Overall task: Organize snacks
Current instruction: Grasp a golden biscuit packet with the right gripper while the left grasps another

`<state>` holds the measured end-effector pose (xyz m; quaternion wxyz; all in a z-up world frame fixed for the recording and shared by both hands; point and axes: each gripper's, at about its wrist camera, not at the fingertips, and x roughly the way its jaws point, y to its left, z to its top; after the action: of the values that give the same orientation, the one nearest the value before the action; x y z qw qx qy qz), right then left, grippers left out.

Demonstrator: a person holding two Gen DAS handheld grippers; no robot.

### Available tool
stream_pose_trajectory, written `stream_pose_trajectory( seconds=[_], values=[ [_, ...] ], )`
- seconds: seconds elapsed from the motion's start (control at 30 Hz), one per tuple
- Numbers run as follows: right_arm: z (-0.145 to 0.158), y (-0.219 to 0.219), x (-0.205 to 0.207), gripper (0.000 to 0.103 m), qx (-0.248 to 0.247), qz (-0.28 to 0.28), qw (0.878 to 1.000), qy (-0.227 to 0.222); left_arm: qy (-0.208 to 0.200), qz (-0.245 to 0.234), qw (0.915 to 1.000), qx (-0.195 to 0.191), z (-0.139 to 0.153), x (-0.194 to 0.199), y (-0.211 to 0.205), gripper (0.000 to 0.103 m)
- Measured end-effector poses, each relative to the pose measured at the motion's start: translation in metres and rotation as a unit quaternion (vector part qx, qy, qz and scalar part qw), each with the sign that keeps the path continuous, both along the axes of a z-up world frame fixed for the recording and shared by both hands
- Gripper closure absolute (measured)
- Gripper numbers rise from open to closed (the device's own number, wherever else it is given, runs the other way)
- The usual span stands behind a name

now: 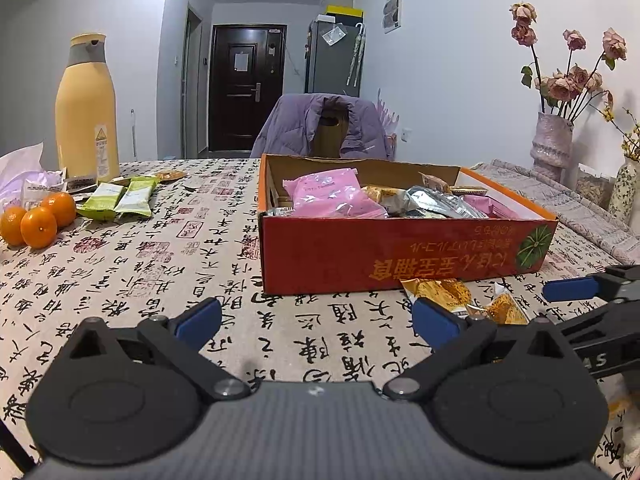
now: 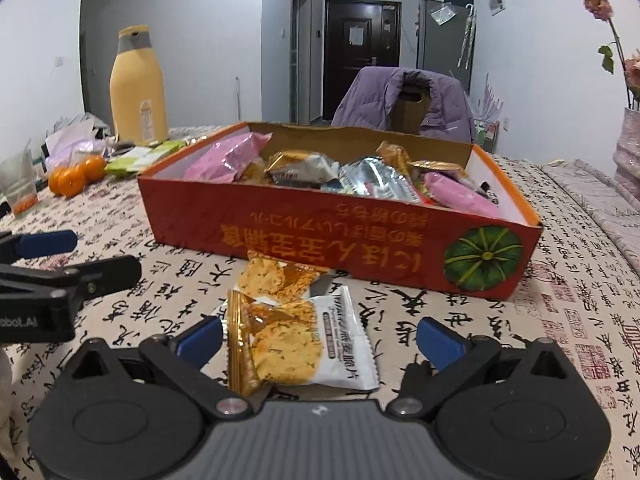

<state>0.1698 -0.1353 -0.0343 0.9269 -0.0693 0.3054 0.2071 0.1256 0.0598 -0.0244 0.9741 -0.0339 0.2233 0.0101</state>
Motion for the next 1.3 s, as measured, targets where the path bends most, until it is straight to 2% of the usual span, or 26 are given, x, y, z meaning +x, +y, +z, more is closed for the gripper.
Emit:
stream_pose_trajectory(
  seconds=[0.1, 0.17, 0.2, 0.3, 0.37, 0.57, 0.87, 1.13, 1.3],
  values=[
    [-0.003, 0.004, 0.003, 0.009, -0.004, 0.006, 1.000, 0.007, 0.001, -0.001, 1.0000, -0.002, 0.000, -0.001, 0.000, 0.000],
    [-0.004, 0.006, 0.004, 0.022, -0.006, 0.009, 1.000, 0.012, 0.002, -0.002, 1.0000, -0.003, 0.000, 0.000, 0.001, 0.000],
    [-0.005, 0.006, 0.003, 0.025, -0.006, 0.011, 1.000, 0.014, 0.002, -0.003, 1.0000, -0.003, 0.000, 0.000, 0.001, 0.000],
    [-0.007, 0.006, 0.002, 0.026, -0.005, 0.014, 1.000, 0.018, 0.002, -0.003, 1.0000, -0.003, 0.000, 0.000, 0.001, 0.000],
    [-0.008, 0.005, 0.002, 0.035, -0.003, 0.015, 1.000, 0.021, 0.002, -0.003, 1.0000, -0.003, 0.000, 0.000, 0.000, 0.000],
    [-0.004, -0.002, -0.001, 0.044, 0.011, 0.018, 1.000, 0.015, 0.003, -0.002, 1.0000, -0.002, 0.000, 0.000, 0.000, 0.000],
    [0.010, -0.036, 0.004, 0.045, 0.037, -0.021, 0.999, -0.020, 0.010, 0.003, 0.9999, 0.002, -0.001, 0.004, 0.000, 0.000],
    [0.014, -0.077, 0.018, 0.045, 0.036, -0.081, 0.995, -0.052, 0.021, 0.011, 0.9996, 0.014, -0.002, 0.006, -0.003, 0.000],
    [0.010, -0.087, 0.025, 0.045, 0.031, -0.098, 0.993, -0.063, 0.024, 0.018, 0.9993, 0.024, -0.003, 0.007, -0.005, 0.000]
  ],
)
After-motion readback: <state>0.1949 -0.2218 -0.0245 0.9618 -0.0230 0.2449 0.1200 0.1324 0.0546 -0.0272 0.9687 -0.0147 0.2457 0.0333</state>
